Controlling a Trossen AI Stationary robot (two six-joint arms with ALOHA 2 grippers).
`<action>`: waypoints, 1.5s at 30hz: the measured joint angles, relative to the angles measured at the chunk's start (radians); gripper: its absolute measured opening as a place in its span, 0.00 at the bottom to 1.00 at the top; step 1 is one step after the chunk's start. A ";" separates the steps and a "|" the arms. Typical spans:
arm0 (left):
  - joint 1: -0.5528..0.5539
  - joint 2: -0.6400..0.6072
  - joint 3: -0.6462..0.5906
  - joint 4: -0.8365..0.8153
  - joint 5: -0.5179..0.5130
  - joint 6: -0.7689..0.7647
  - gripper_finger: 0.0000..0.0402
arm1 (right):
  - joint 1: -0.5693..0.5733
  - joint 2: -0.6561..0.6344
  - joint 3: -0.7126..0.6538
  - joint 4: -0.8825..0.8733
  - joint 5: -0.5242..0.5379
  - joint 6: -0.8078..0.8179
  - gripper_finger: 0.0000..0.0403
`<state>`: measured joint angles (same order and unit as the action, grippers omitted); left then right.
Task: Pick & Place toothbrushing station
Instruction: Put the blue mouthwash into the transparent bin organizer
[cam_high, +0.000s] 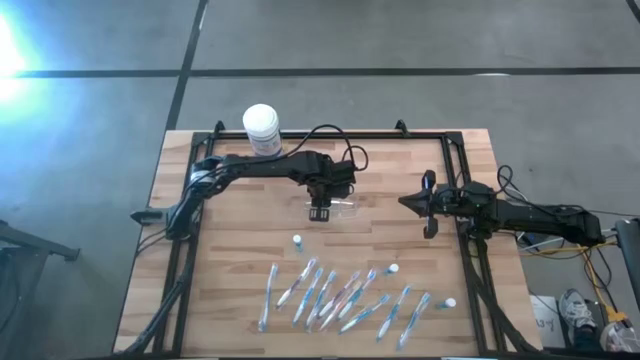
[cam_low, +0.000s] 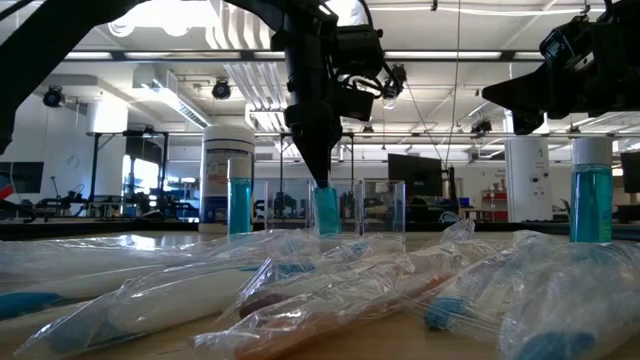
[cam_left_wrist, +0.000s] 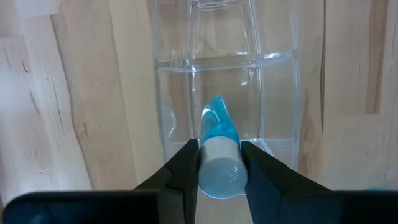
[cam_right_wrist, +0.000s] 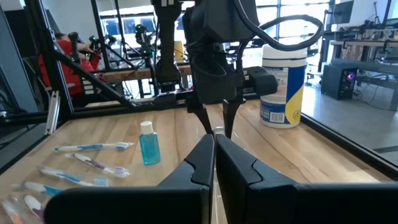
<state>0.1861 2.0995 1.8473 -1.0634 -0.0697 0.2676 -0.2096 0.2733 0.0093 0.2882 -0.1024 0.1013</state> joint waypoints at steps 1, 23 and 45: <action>0.000 0.000 0.000 0.000 0.000 0.001 0.25 | 0.000 0.000 0.000 0.000 0.000 0.000 0.03; 0.001 0.006 -0.004 0.017 0.001 0.026 0.34 | 0.000 0.000 0.000 -0.001 0.000 0.000 0.03; -0.005 -0.008 0.345 -0.283 0.006 -0.047 0.34 | 0.000 0.001 0.000 -0.001 0.000 0.000 0.03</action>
<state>0.1814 2.0914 2.1922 -1.3459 -0.0635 0.2209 -0.2100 0.2741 0.0093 0.2871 -0.1024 0.1013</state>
